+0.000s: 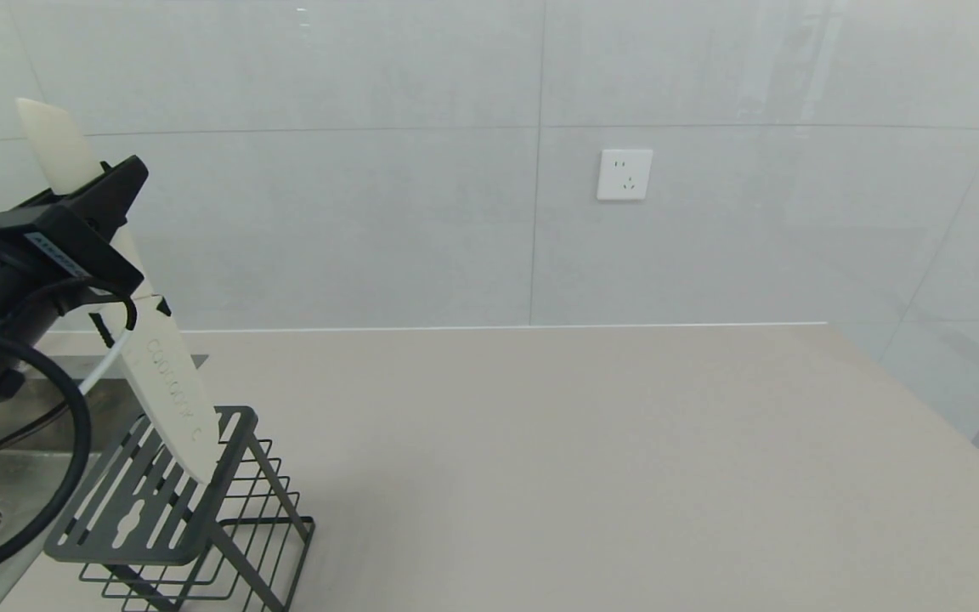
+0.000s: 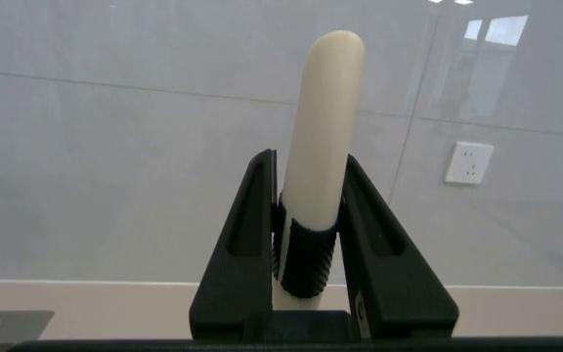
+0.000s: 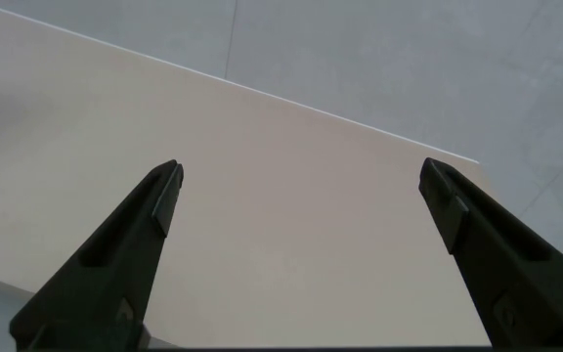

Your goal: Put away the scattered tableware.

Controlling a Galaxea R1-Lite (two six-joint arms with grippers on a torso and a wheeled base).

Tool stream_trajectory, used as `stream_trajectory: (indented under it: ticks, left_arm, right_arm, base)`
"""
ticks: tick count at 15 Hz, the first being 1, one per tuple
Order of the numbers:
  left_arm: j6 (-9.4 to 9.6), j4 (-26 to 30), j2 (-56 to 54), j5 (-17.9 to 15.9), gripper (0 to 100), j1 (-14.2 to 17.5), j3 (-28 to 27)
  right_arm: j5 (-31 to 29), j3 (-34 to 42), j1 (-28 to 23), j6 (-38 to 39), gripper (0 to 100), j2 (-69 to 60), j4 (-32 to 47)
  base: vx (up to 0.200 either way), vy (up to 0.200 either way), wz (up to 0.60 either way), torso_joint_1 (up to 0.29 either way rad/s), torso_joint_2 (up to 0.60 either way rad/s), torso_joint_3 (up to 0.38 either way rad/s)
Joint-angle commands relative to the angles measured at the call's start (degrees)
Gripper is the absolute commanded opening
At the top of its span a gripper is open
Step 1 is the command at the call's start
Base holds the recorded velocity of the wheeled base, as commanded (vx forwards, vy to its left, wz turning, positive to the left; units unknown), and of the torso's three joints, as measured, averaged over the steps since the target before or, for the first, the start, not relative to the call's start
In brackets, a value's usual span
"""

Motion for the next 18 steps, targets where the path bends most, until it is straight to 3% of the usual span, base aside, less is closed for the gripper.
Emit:
stream_trajectory:
  ticks: [1, 18]
  left_arm:
    - [0.11, -0.1, 0.2, 0.0, 0, 0.9, 0.0]
    - [0.11, -0.1, 0.8, -1.4, 0, 1.9, 1.0]
  right_arm:
    - [0.0, 0.0, 0.0, 0.0, 100, 0.2, 0.0]
    - [0.0, 0.0, 0.1, -0.1, 100, 0.2, 0.0]
  base:
    - [0.000, 0.000, 0.00, 0.000, 0.00, 0.000]
    - [0.000, 0.000, 0.00, 0.000, 0.00, 0.000]
